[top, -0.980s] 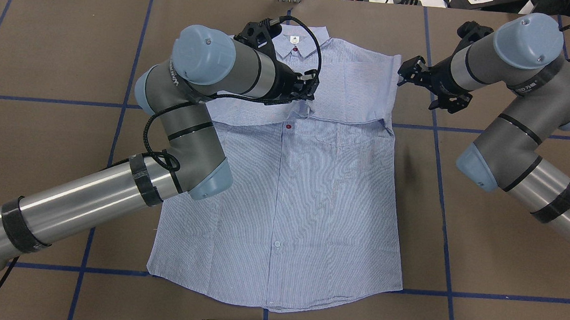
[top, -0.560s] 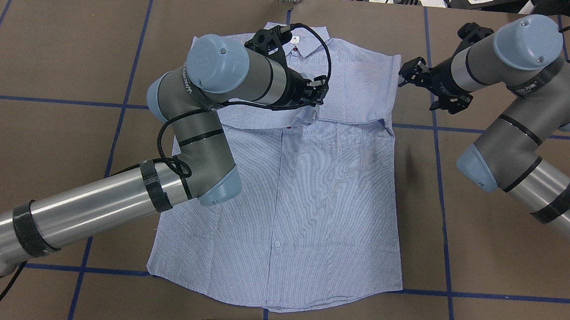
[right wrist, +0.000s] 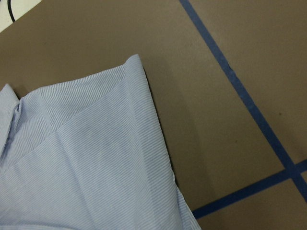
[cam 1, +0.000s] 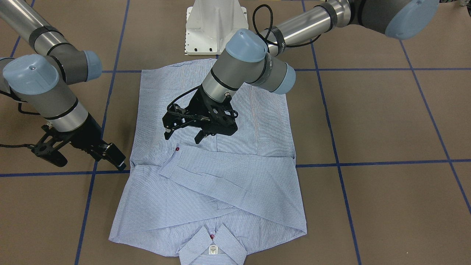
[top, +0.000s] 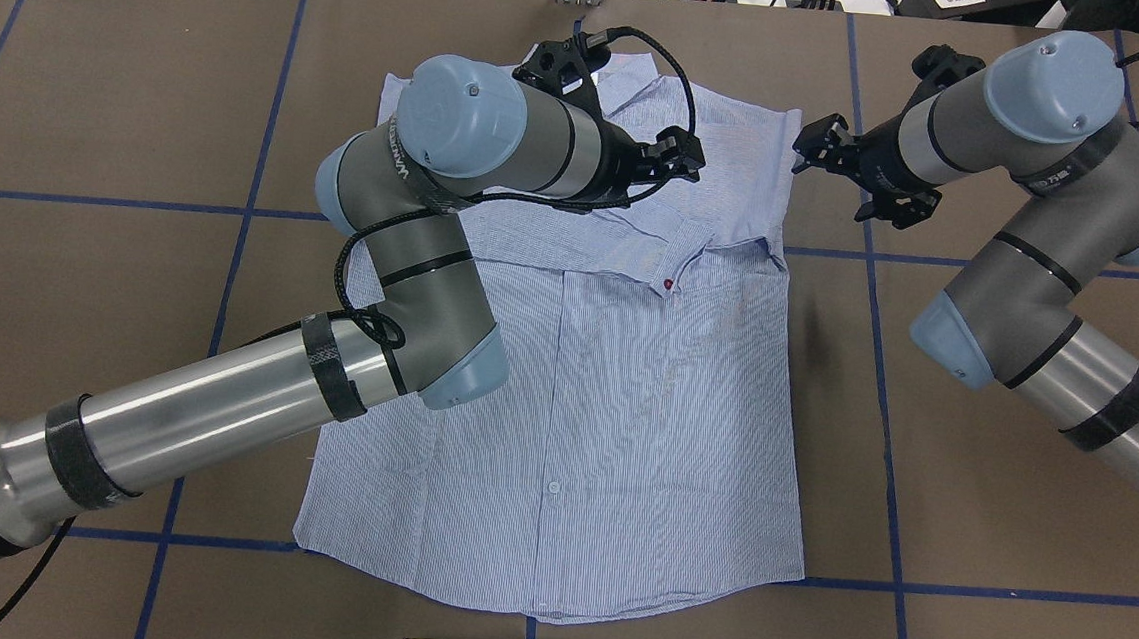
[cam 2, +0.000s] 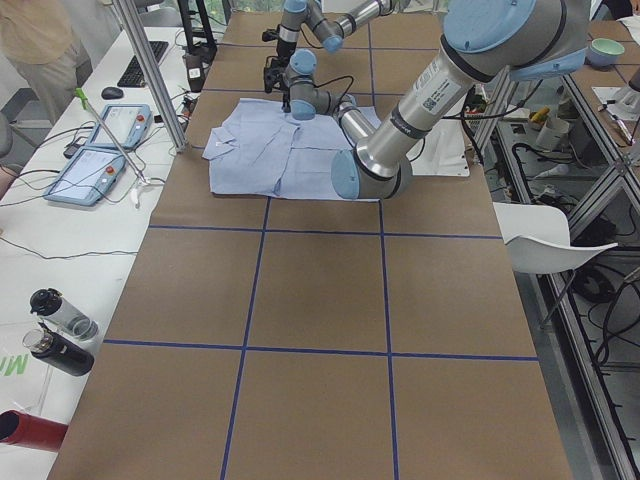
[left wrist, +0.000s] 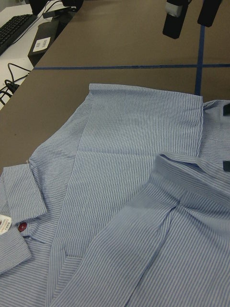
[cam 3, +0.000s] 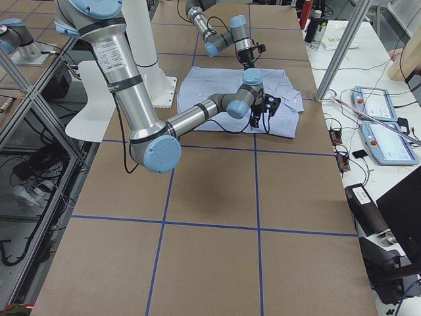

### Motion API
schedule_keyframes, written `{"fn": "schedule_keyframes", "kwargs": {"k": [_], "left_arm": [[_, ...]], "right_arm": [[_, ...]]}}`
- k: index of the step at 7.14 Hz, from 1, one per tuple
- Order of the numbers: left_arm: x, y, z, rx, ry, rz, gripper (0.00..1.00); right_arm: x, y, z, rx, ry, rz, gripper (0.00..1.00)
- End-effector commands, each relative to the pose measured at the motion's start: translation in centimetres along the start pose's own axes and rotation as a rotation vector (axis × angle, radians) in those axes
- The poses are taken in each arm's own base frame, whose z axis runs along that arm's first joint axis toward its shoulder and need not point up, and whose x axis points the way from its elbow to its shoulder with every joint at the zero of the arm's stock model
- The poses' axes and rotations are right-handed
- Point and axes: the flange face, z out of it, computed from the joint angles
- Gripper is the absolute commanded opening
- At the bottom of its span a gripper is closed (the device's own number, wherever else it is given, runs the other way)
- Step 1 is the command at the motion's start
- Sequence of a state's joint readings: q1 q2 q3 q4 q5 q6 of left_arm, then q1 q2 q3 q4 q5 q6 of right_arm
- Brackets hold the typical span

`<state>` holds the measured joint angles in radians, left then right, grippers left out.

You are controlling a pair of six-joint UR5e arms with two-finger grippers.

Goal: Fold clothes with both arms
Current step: 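Release the sleeve and move the right gripper to the hem corner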

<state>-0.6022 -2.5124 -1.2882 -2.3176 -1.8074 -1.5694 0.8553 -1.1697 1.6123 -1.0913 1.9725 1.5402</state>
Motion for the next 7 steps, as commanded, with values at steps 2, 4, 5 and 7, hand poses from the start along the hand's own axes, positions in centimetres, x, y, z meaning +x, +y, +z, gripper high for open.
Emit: {"fn": "schedule_keyframes", "kwargs": {"k": [2,4,5,7], "left_arm": [[-8.1,2.1,-7.0,-0.042,-0.080,0.018,0.92],[-12.9,2.9,-11.0,-0.050,-0.098,0.030,0.89],[-13.0,3.2,-12.8,-0.048,-0.079,0.049,0.88],[-12.8,3.2,-13.8,-0.035,-0.064,0.052,0.88]], "right_arm": [[4.5,13.9,0.1,-0.018,0.014,0.024,0.99],[7.8,23.4,-0.1,0.037,0.076,0.082,0.96],[7.6,26.1,-1.2,0.025,0.109,0.150,0.96],[10.4,29.6,-0.3,0.034,0.153,0.270,0.92]]}}
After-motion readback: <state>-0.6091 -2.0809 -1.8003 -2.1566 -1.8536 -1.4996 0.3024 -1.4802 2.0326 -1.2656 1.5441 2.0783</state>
